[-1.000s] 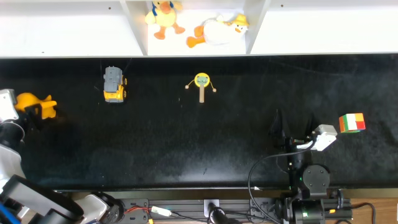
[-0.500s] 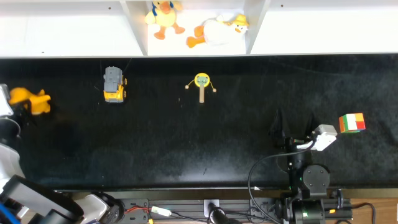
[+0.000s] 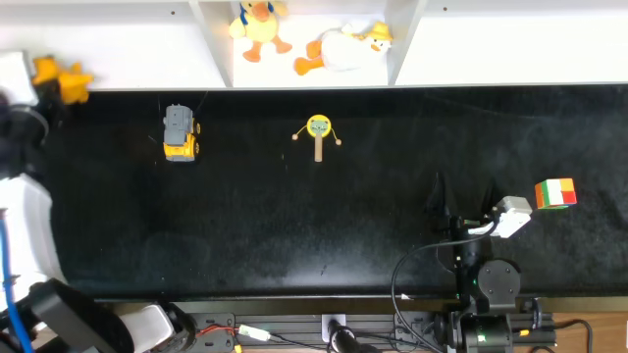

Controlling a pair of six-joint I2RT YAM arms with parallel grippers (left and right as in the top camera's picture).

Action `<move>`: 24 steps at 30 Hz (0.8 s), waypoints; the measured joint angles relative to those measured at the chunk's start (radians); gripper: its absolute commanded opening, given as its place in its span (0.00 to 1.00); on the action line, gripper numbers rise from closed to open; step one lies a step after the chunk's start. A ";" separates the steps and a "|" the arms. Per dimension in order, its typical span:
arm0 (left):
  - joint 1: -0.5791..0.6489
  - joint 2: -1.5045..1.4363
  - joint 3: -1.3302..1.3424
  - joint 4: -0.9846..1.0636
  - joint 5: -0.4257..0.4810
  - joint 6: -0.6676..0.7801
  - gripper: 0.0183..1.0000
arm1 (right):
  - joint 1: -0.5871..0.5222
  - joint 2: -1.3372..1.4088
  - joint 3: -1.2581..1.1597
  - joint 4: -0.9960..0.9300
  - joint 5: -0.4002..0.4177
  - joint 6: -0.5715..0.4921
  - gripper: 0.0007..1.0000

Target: Store Toys

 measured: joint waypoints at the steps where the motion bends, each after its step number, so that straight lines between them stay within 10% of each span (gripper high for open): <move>1: -0.018 0.000 0.000 0.024 -0.017 -0.015 0.03 | 0.000 0.000 0.000 0.000 0.000 0.001 1.00; 24: -0.097 0.193 0.006 0.293 -0.129 -0.188 0.05 | 0.000 0.000 0.000 0.000 0.000 0.000 1.00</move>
